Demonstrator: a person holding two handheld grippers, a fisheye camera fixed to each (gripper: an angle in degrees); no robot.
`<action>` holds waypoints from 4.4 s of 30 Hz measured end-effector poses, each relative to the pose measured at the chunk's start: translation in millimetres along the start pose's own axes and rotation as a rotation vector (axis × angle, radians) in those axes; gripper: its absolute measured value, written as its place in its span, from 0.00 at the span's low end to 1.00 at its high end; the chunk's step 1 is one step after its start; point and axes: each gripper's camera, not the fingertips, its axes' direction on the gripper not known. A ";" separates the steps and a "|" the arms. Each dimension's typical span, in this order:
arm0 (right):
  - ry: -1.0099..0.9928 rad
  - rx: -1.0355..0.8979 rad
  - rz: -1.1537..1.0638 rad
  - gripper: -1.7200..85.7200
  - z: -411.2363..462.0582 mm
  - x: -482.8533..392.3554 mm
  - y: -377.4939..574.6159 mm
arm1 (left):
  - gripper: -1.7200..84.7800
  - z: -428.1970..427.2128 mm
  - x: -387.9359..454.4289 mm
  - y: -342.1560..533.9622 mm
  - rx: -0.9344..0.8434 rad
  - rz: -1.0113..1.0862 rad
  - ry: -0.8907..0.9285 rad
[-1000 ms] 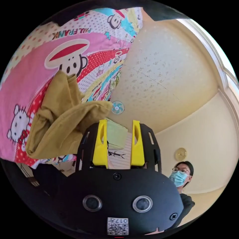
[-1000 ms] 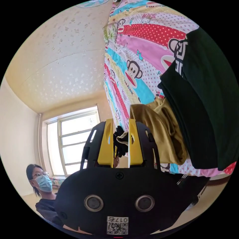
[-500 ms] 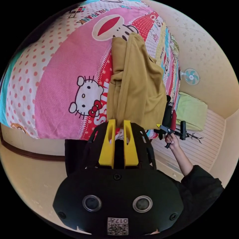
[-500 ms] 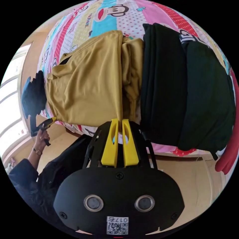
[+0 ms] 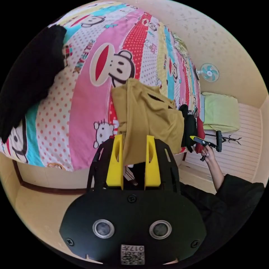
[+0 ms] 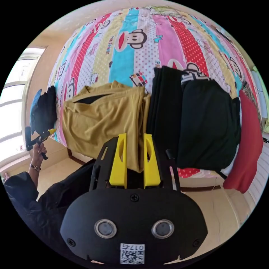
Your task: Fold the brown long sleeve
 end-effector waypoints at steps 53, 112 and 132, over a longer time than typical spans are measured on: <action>0.123 -0.250 -0.534 0.04 91.5 -102.0 -41.6 | 0.15 155.3 -71.2 123.8 0.089 -0.441 0.084; -1.141 -0.212 0.052 0.09 -51.5 86.4 22.1 | 0.09 -8.5 80.6 204.7 -0.006 -0.076 0.817; -0.606 -0.016 -0.656 0.09 20.6 -442.4 -88.0 | 0.10 -229.5 -123.8 255.3 0.662 -0.190 0.351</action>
